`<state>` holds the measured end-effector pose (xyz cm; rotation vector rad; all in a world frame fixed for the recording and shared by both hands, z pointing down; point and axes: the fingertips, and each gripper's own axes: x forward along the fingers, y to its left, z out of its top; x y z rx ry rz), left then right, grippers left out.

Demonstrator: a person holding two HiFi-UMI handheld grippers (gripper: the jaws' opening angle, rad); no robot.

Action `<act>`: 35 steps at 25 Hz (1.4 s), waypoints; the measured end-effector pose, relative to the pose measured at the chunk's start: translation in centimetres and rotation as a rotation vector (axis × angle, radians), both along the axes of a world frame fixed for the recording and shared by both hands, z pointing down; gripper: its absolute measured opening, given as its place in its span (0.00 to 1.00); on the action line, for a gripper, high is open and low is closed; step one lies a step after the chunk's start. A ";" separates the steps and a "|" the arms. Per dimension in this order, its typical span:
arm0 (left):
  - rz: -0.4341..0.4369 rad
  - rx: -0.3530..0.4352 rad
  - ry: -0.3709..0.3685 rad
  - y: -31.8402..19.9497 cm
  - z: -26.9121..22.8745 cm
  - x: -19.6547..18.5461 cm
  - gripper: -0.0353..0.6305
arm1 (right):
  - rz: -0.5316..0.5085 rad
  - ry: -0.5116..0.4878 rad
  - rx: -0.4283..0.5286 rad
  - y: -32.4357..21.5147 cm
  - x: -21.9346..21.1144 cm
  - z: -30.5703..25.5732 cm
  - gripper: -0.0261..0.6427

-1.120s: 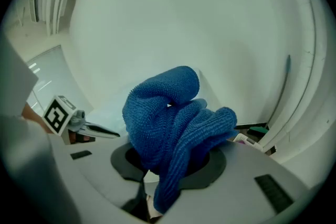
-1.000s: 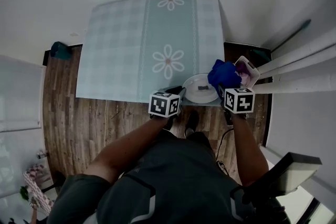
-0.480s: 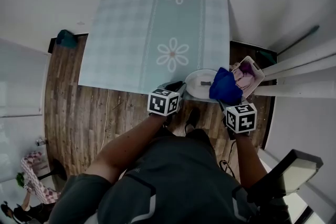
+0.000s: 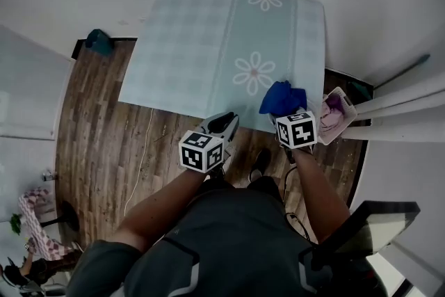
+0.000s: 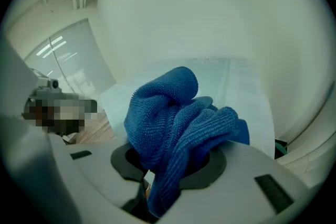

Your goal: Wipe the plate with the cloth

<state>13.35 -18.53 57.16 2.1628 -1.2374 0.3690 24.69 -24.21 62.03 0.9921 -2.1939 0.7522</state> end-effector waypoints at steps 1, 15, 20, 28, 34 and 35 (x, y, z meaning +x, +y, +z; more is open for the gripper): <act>-0.004 0.013 0.003 0.5 -0.4 -0.9 0.15 | 0.001 0.020 -0.005 0.4 -0.3 0.4 0.23; 0.029 0.203 0.067 4.6 -6.3 -8.2 0.10 | 0.159 -0.039 0.101 9.8 -0.6 -4.9 0.23; 0.086 0.342 0.075 5.0 -11.1 -9.7 0.07 | 0.262 -0.161 0.317 11.0 -0.1 -13.9 0.23; 0.074 0.442 0.112 6.0 -17.9 -11.7 0.07 | 0.373 -0.321 0.519 14.3 0.1 -24.0 0.23; 0.011 0.497 -0.009 7.5 -20.9 -12.5 0.07 | 0.341 -0.338 0.627 16.5 0.2 -28.3 0.23; -0.013 0.503 -0.025 7.6 -21.3 -12.6 0.07 | 0.339 -0.335 0.647 16.6 0.4 -28.8 0.23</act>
